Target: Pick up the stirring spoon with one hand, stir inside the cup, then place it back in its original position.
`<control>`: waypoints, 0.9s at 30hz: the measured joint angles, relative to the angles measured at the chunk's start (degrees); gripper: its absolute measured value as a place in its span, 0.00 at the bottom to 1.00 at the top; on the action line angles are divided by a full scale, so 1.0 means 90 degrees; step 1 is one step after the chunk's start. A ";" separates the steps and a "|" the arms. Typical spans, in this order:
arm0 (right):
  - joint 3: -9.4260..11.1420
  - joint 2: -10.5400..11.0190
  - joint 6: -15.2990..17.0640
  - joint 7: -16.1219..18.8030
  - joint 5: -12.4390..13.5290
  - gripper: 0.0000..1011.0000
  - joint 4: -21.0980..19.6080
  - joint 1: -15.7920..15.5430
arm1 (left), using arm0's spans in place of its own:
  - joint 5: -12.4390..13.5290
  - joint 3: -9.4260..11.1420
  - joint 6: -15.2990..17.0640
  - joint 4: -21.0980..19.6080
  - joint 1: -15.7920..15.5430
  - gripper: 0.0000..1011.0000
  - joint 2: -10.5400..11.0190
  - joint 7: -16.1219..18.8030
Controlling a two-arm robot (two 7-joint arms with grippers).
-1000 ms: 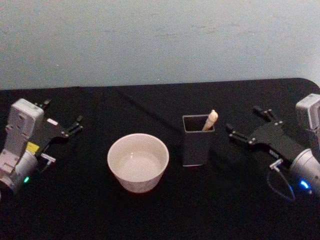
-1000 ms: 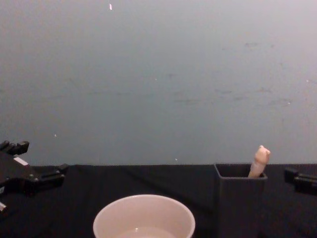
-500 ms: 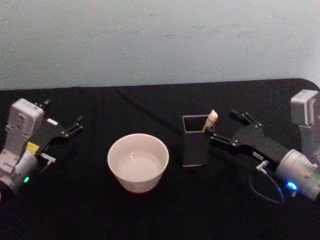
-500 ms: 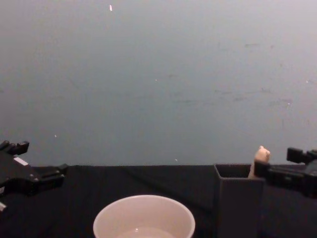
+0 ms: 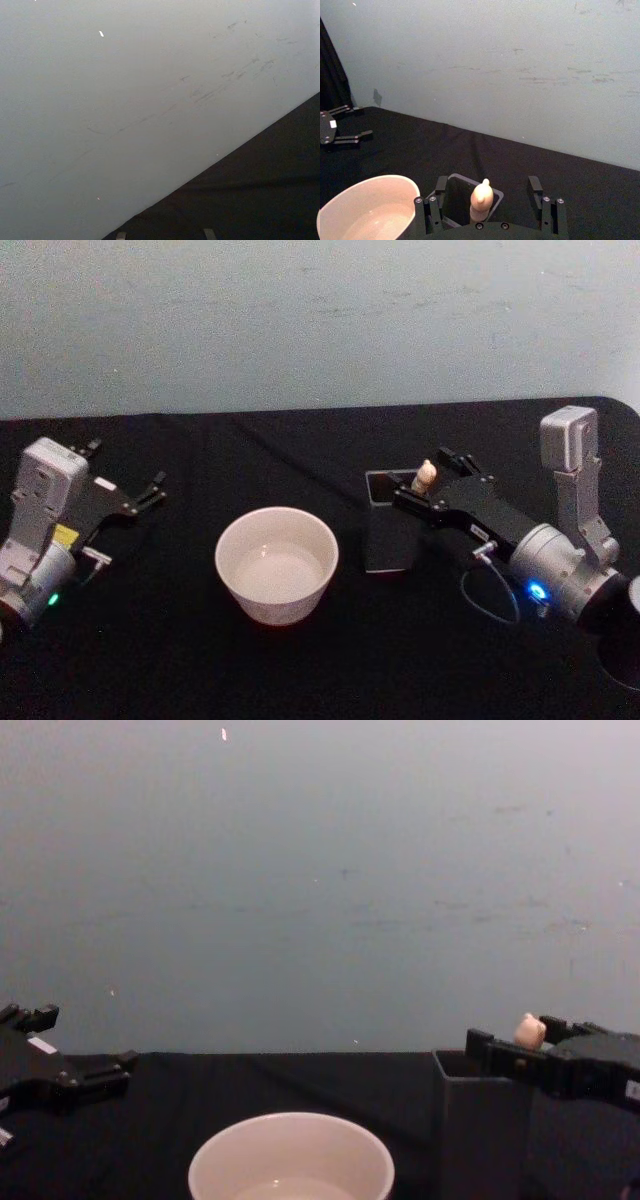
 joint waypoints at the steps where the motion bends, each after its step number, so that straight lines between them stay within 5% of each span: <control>1: -0.0001 -0.0051 0.0010 -0.0003 -0.0039 0.99 0.0055 0.0028 | 0.0000 0.0000 0.0000 0.0000 0.0000 0.99 0.0000 0.0000; 10: 0.0012 -0.0201 -0.0066 0.0004 -0.0275 0.99 0.0214 0.0097 | 0.0000 0.0000 0.0000 0.0000 0.0000 0.99 0.0000 0.0000; 22: 0.0011 -0.0184 -0.0059 0.0004 -0.0252 0.99 0.0199 0.0093 | 0.0000 0.0000 0.0000 0.0000 0.0000 0.99 0.0000 0.0000; 27: 0.0011 -0.0180 -0.0057 0.0004 -0.0236 0.91 0.0194 0.0090 | 0.0000 0.0000 0.0000 0.0000 0.0000 0.99 0.0000 0.0000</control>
